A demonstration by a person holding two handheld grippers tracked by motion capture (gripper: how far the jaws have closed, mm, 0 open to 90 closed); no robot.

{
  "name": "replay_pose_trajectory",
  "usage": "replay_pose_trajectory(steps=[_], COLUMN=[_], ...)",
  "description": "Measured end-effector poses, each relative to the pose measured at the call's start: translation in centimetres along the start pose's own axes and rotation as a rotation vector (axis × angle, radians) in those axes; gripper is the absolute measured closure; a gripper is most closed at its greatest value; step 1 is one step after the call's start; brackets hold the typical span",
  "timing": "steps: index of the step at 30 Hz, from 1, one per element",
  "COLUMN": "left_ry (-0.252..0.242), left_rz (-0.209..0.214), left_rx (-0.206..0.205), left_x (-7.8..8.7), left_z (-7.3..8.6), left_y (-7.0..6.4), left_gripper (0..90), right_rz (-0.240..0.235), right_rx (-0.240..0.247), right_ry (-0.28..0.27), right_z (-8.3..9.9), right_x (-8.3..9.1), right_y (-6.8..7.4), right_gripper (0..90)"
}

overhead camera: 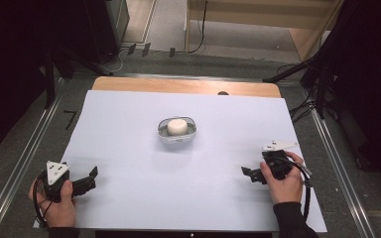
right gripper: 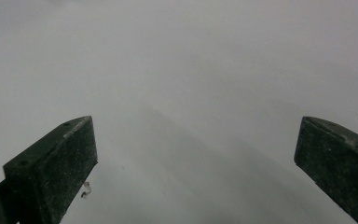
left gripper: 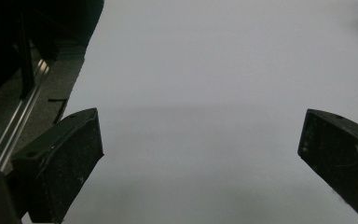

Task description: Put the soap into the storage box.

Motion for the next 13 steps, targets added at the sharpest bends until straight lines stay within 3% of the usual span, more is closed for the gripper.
replay_pose_trajectory(steps=[3,6,7,10,13], left_ry=[0.001,0.003,0.003,0.006,0.010], left_rz=[0.000,0.000,0.000,0.001,0.000], left_rx=[0.000,-0.001,-0.001,0.002,-0.002], left_x=[0.0,0.0,0.0,0.0,-0.1], left_z=[0.0,0.0,0.0,0.0,0.0], left_y=[0.0,0.0,0.0,0.0,0.0], left_gripper=[0.1,0.2,0.1,0.2,0.1], right_rz=[0.008,0.019,0.019,0.071,0.040], right_rx=[0.005,-0.007,-0.007,0.020,0.005], right_ry=[-0.032,-0.097,-0.097,-0.135,-0.159], right_z=[1.9,4.6,4.6,6.0,7.1], right_x=[0.9,2.4,2.4,3.6,4.1], right_y=[-1.0,-2.3,-2.3,-2.9,-3.5], right_gripper=[0.0,0.0,0.0,0.0,0.0])
Point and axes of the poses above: each handheld gripper's, and its own axes: x roughly backward along the jaws, z roughly out of its underside, y roughly to its left, the point moved 3 cm from there along -x, roughly forward along the jaws, and after that the axes turned 10 degrees about -x, right-handed, at the moved point
